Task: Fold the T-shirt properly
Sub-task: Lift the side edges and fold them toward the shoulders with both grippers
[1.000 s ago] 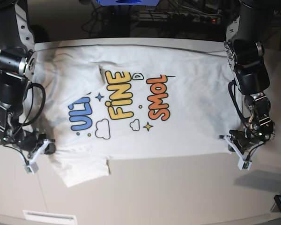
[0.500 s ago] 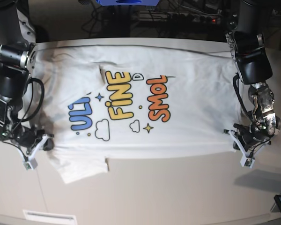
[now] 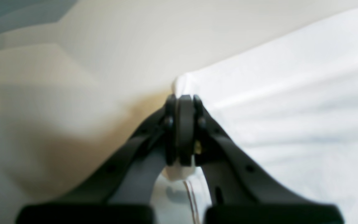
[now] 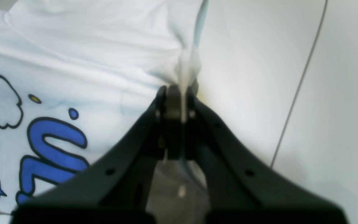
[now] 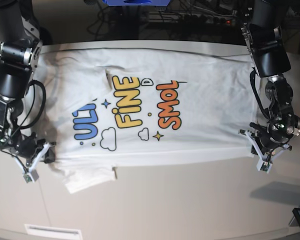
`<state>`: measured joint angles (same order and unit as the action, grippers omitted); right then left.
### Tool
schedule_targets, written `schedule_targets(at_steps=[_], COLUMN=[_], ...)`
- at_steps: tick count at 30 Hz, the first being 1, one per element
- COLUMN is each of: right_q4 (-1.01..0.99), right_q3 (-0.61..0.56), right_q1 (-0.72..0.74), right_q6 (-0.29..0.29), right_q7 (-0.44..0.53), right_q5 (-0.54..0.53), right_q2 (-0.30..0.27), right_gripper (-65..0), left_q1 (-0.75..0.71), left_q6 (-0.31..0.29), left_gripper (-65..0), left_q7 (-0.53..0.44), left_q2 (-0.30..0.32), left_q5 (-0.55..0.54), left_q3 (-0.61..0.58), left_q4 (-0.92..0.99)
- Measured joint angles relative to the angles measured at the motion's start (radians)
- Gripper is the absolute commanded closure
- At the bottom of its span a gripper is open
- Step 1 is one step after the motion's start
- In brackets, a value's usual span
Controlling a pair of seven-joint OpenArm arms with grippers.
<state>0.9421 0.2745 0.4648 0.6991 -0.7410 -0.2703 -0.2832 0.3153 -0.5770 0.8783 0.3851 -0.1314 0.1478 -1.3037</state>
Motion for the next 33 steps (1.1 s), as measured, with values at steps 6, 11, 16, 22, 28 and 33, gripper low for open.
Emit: schedule_targets(at_steps=[6,11,16,22,28,33], right_q4=[0.002,0.002,0.003,0.149,0.219,0.267], right_q3=[0.000,0.001,0.001,0.005,0.005,0.005], right_q1=[-0.019,-0.022,-0.031,-0.097,-0.113,-0.144], right_q6=[0.000,0.000,0.000,0.000,0.000,0.000], right_q7=[-0.002,-0.019,-0.019,-0.062,-0.096,-0.144], right_q5=[0.001,0.000,0.000,0.001,-0.008,-0.005], right_q2=[-0.001,-0.001,-0.001,0.002,0.001,0.002], right_gripper=[-0.1,-0.1,-0.1,-0.1,-0.1,-0.1], left_q1=[-0.041,-0.059,-0.080,-0.103,-0.128,-0.181], left_q6=[0.000,0.000,0.000,0.000,0.000,0.000], left_gripper=[0.0,0.0,0.0,0.0,0.0,0.0], left_q7=[0.002,0.050,0.047,0.058,0.061,0.064], left_q2=[0.001,0.000,0.001,0.000,0.002,0.003], left_q5=[0.000,0.000,0.000,-0.001,0.000,0.000], left_q3=[0.000,0.000,0.000,0.000,0.001,0.001], left_q4=[-0.063,-0.113,-0.163,-0.163,-0.177,-0.258])
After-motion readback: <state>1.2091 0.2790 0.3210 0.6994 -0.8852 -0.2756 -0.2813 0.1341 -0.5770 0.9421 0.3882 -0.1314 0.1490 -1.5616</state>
